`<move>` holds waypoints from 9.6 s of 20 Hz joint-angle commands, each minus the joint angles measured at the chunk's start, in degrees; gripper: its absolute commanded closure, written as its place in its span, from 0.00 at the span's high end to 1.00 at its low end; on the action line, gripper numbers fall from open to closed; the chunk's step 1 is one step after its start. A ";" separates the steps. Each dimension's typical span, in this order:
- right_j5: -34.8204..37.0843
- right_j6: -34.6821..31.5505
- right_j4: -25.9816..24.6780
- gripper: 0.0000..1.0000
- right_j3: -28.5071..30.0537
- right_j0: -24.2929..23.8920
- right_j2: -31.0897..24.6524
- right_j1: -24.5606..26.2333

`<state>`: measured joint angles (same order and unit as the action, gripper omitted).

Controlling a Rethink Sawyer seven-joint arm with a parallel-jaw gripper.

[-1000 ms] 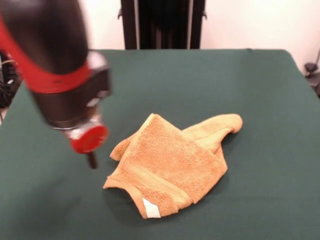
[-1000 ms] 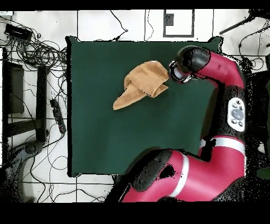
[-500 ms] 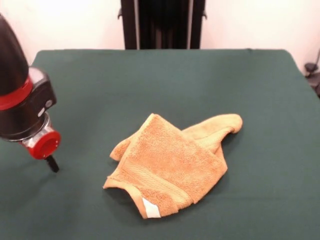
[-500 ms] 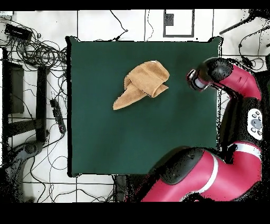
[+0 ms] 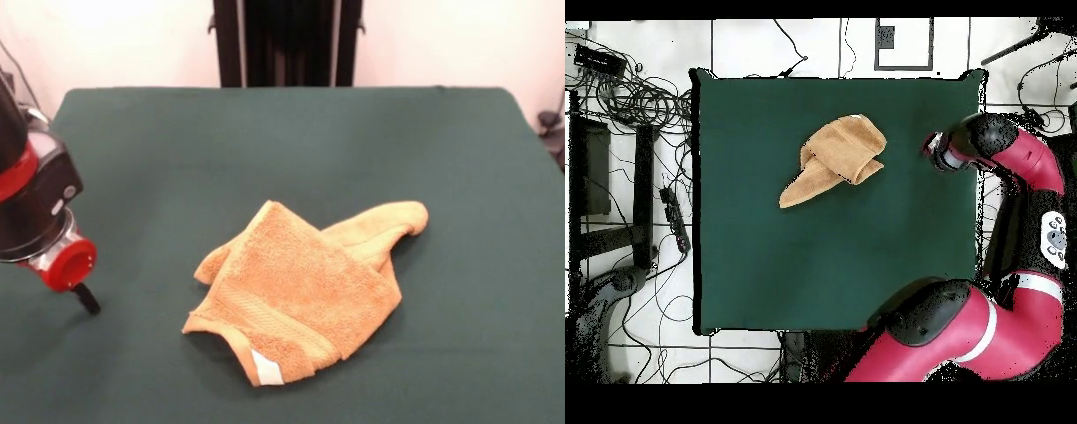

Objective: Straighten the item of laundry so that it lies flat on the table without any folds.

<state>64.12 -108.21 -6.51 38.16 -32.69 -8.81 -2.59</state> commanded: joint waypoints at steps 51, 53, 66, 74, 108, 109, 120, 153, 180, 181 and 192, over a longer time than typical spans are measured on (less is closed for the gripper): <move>-6.13 14.71 14.26 1.00 26.15 -11.38 -35.92 9.39; -9.82 14.38 13.40 1.00 27.43 -11.22 -37.20 9.60; -21.12 9.30 9.69 0.00 32.18 -11.13 -39.38 9.88; -19.24 8.17 7.95 0.00 28.89 -10.30 -38.59 9.02; 8.88 -29.05 10.34 0.00 19.67 14.59 -2.24 -13.01; 9.57 -30.39 9.97 0.00 18.15 15.48 -1.08 -12.34; 18.31 -47.94 5.10 0.00 -6.62 25.16 11.51 4.90; 28.39 -83.49 28.24 0.00 -34.14 36.40 26.85 22.58; 27.34 44.32 27.50 0.00 -28.20 7.03 13.74 24.70; 27.59 46.29 27.67 0.00 -28.22 6.55 14.35 24.79; 17.70 37.31 25.94 0.00 -26.54 7.48 16.49 24.94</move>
<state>87.49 -72.92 21.07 0.85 -31.08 10.68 21.01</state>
